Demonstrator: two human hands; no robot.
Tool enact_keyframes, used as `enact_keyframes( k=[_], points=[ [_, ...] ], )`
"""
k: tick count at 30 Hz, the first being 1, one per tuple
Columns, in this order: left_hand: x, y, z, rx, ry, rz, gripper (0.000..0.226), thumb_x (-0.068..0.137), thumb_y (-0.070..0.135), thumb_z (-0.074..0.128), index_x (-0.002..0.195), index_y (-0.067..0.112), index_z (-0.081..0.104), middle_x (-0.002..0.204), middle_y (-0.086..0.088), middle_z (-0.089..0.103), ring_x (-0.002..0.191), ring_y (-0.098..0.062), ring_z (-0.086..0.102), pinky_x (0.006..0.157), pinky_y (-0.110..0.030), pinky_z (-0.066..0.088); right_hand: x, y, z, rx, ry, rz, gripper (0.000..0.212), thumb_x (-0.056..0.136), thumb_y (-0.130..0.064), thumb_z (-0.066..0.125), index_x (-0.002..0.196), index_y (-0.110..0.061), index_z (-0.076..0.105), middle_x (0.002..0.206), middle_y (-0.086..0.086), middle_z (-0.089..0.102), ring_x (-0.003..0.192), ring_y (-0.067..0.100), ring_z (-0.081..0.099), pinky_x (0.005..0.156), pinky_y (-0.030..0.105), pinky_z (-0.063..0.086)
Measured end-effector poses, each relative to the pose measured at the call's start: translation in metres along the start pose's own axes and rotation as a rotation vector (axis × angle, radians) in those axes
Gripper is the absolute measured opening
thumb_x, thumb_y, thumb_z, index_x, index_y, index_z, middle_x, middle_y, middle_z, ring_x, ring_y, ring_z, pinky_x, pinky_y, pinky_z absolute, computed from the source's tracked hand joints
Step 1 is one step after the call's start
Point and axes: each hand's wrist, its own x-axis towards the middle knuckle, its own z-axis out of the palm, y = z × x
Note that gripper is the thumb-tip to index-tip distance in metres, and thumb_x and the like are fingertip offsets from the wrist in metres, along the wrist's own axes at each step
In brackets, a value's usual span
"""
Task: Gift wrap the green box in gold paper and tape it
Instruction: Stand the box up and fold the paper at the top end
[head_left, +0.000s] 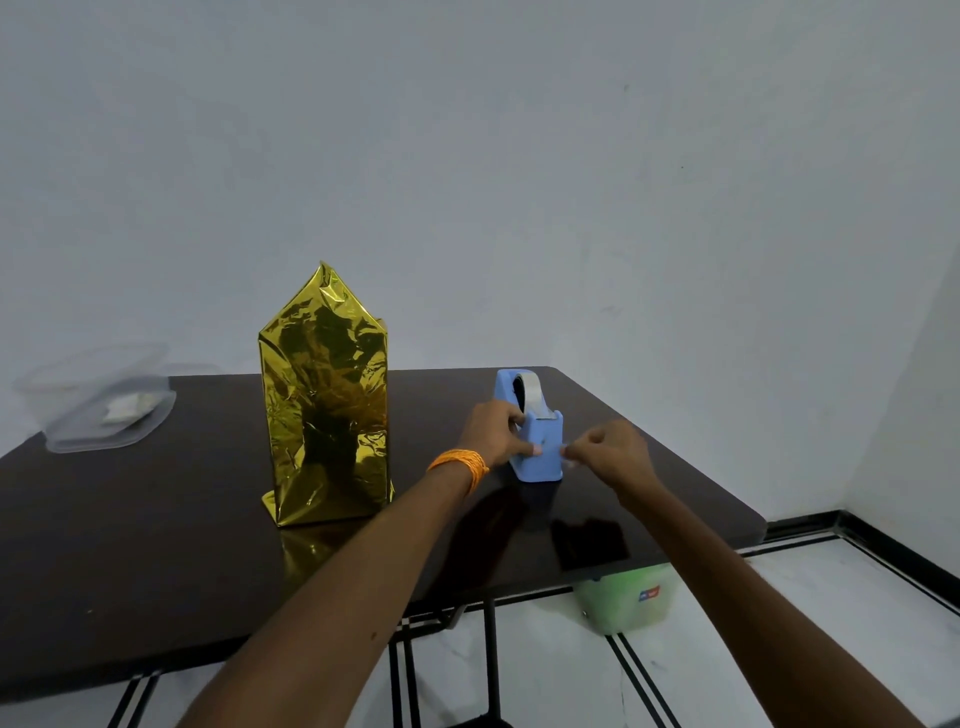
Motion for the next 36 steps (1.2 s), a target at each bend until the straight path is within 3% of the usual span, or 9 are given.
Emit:
enact_keyframes(
  k=[2,4,10,15,20,24,29,33,36],
  points=[
    [-0.003,0.0,-0.006,0.085,-0.099,0.005,0.059,0.07,0.02,0.087,0.122,0.009,0.064,0.107,-0.01,0.07,0.097,-0.026,0.065,0.087,-0.037,0.054,-0.001,0.0,-0.007,0.066,-0.007,-0.056,0.025,0.084,-0.022,0.074,0.066,-0.004,0.074,0.069,0.012,0.071,0.065,0.016,0.058,0.063,0.028,0.046],
    [-0.008,0.001,-0.013,0.141,-0.102,0.026,0.059,0.073,0.018,0.083,0.127,0.014,0.06,0.109,-0.006,0.069,0.098,-0.024,0.065,0.087,-0.037,0.055,-0.003,-0.012,-0.013,0.152,-0.04,-0.104,0.026,0.089,-0.024,0.07,0.071,-0.006,0.074,0.071,0.007,0.071,0.069,0.014,0.059,0.068,0.028,0.046],
    [-0.023,0.024,-0.075,0.176,0.281,0.151,0.036,0.078,0.009,0.059,0.112,0.02,0.068,0.094,0.001,0.072,0.092,-0.022,0.066,0.077,-0.033,0.054,0.005,-0.066,-0.001,0.32,0.009,-0.236,0.008,0.087,-0.03,0.07,0.089,-0.023,0.074,0.085,-0.003,0.072,0.081,0.015,0.064,0.074,0.032,0.051],
    [-0.036,0.052,-0.152,0.107,0.541,0.287,0.022,0.085,0.014,0.059,0.101,0.023,0.071,0.084,0.004,0.072,0.076,-0.014,0.068,0.078,-0.034,0.056,0.003,-0.118,0.024,0.345,0.116,-0.348,0.022,0.09,-0.032,0.067,0.112,-0.03,0.069,0.123,0.0,0.063,0.113,0.015,0.058,0.094,0.044,0.054],
    [-0.064,0.058,-0.22,-0.057,0.668,0.345,0.016,0.087,0.015,0.062,0.098,0.019,0.072,0.078,0.005,0.07,0.07,-0.01,0.069,0.071,-0.036,0.06,-0.014,-0.168,0.042,0.483,-0.051,-0.456,0.025,0.092,-0.034,0.067,0.117,-0.033,0.066,0.109,0.001,0.067,0.1,0.015,0.065,0.092,0.045,0.057],
    [-0.086,0.033,-0.253,-0.179,0.833,0.238,0.015,0.093,0.025,0.057,0.095,0.019,0.07,0.081,0.003,0.072,0.078,-0.011,0.07,0.076,-0.04,0.059,-0.028,-0.203,0.05,0.523,-0.208,-0.597,0.033,0.092,-0.034,0.069,0.123,-0.034,0.063,0.105,-0.003,0.073,0.102,0.012,0.067,0.095,0.043,0.055],
    [-0.109,-0.021,-0.248,-0.256,0.612,-0.008,0.038,0.101,0.044,0.044,0.105,0.017,0.07,0.098,0.001,0.071,0.096,-0.011,0.064,0.075,-0.026,0.046,-0.04,-0.24,0.062,0.578,-0.298,-0.693,0.045,0.088,-0.026,0.075,0.13,-0.029,0.059,0.097,-0.001,0.077,0.096,0.007,0.071,0.096,0.035,0.052],
    [-0.112,-0.048,-0.234,-0.293,0.488,-0.05,0.054,0.099,0.058,0.037,0.121,0.02,0.068,0.122,-0.001,0.068,0.113,-0.017,0.06,0.092,-0.029,0.042,-0.033,-0.258,0.07,0.528,-0.265,-0.721,0.05,0.085,-0.023,0.078,0.131,-0.026,0.057,0.088,0.001,0.078,0.094,0.01,0.072,0.097,0.036,0.052],
    [-0.114,-0.049,-0.234,-0.328,0.451,0.006,0.047,0.097,0.057,0.044,0.107,0.02,0.072,0.105,0.003,0.072,0.101,-0.012,0.064,0.091,-0.029,0.047,-0.023,-0.265,0.074,0.497,-0.239,-0.715,0.054,0.082,-0.019,0.08,0.13,-0.022,0.056,0.083,0.002,0.077,0.092,0.011,0.073,0.096,0.036,0.051]
  ],
)
